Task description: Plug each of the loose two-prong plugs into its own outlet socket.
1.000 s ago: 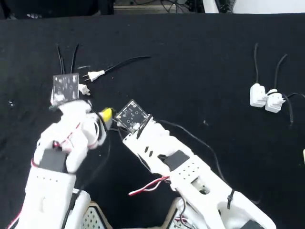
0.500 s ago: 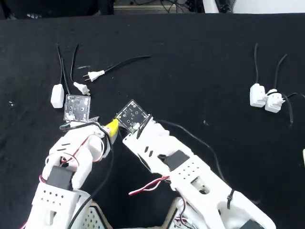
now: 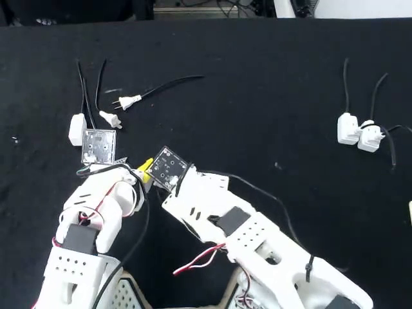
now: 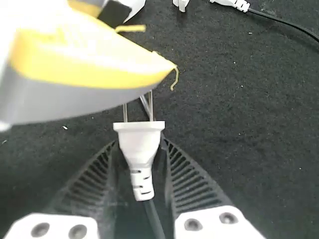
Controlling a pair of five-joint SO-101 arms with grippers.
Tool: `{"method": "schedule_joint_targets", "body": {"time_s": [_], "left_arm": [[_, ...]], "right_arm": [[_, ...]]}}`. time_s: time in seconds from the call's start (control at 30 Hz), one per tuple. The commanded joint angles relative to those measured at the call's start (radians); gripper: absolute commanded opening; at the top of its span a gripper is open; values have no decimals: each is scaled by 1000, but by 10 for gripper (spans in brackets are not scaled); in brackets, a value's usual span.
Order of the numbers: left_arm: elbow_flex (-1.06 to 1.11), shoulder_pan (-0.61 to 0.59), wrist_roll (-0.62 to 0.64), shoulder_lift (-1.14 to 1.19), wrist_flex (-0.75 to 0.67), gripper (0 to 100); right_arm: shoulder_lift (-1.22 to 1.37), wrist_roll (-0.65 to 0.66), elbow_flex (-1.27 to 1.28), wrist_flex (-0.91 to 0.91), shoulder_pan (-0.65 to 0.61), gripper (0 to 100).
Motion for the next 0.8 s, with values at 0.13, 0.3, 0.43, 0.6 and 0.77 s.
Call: {"method": "schedule_joint_targets", "body": {"time_s": [0.13,0.3,0.43,0.6,0.77], "left_arm": [[1,-10,-11,-12,-14,198],[1,-10,-11,-12,-14,198],[1,-10,-11,-12,-14,198],[4,-5,-9,-12,-14,198],[27,-1,-6,-21,-15,198]], "right_arm": [[-255,-9,-18,80,-18,10],[-361,-9,42,81,-18,10],[-369,-9,47,80,-18,10],[-369,-81,47,78,-17,10],[-369,-152,48,78,-15,11]]}}
